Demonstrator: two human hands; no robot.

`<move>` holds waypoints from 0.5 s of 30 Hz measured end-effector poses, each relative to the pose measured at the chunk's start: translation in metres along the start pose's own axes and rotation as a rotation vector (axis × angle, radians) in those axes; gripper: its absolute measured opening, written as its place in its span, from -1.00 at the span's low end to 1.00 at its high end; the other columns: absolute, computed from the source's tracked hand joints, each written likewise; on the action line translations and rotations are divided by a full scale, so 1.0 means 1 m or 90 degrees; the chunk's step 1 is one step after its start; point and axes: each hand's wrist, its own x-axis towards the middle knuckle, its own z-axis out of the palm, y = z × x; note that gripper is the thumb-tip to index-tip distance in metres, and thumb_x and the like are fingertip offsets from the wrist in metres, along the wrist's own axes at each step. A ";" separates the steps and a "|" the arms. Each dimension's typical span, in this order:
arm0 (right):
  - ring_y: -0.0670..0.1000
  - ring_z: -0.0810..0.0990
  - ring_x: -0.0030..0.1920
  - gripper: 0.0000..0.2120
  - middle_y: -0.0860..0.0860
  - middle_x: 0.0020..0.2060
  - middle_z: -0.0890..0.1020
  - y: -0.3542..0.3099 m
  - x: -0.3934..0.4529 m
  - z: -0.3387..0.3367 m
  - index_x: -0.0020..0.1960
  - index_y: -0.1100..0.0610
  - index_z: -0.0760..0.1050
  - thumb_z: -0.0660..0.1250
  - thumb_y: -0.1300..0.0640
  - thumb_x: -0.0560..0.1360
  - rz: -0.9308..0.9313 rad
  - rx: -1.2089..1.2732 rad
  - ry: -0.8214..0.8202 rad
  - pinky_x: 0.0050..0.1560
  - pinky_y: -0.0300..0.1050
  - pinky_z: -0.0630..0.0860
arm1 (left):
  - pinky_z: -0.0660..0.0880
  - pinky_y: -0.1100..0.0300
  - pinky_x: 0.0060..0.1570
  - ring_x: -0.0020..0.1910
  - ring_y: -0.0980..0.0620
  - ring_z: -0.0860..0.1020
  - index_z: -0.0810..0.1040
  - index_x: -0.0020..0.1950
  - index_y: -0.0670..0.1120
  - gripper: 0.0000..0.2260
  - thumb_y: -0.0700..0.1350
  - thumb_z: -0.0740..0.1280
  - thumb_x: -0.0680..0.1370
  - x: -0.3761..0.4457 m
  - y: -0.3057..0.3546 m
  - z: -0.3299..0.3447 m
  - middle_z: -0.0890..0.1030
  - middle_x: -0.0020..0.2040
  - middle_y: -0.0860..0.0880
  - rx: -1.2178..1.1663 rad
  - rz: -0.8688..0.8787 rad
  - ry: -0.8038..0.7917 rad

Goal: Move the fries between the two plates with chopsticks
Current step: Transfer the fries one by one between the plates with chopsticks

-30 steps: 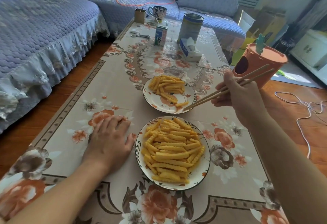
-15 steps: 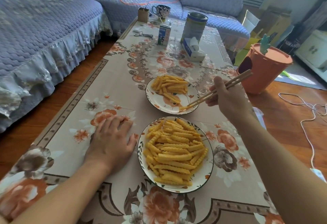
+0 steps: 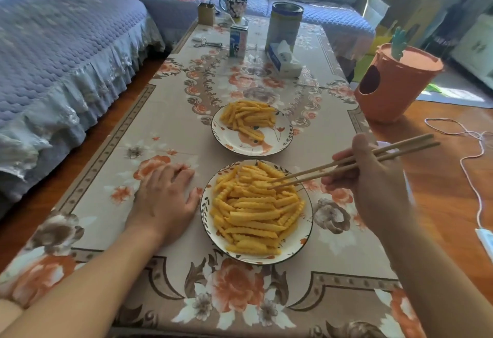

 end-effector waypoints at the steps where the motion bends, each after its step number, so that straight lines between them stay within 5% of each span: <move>1: 0.17 0.64 -0.47 -0.57 0.18 -0.48 0.61 0.000 0.000 0.000 -0.18 0.28 0.54 0.19 0.01 0.70 0.000 0.002 -0.006 -0.45 -0.09 0.61 | 0.23 -0.11 0.48 0.44 -0.09 0.32 0.48 0.40 0.03 -0.53 0.17 0.11 0.57 0.000 0.001 0.000 0.46 0.41 -0.04 0.003 -0.001 -0.002; 11: 0.18 0.65 -0.46 -0.64 0.17 -0.46 0.60 0.000 0.006 -0.009 -0.18 0.25 0.57 0.24 0.07 0.69 -0.027 0.021 0.043 -0.46 -0.10 0.61 | 0.25 -0.11 0.47 0.45 -0.10 0.32 0.48 0.42 0.01 -0.50 0.19 0.11 0.57 0.000 0.003 -0.001 0.46 0.42 -0.05 0.006 0.001 -0.002; 15: 0.19 0.72 -0.33 -0.66 0.15 -0.38 0.68 0.008 0.021 0.000 -0.09 0.23 0.60 0.24 0.03 0.69 -0.019 -0.009 0.079 -0.29 -0.04 0.70 | 0.30 -0.12 0.43 0.41 -0.10 0.34 0.49 0.38 0.03 -0.52 0.20 0.10 0.56 0.000 0.001 0.001 0.48 0.39 -0.04 0.005 0.008 0.006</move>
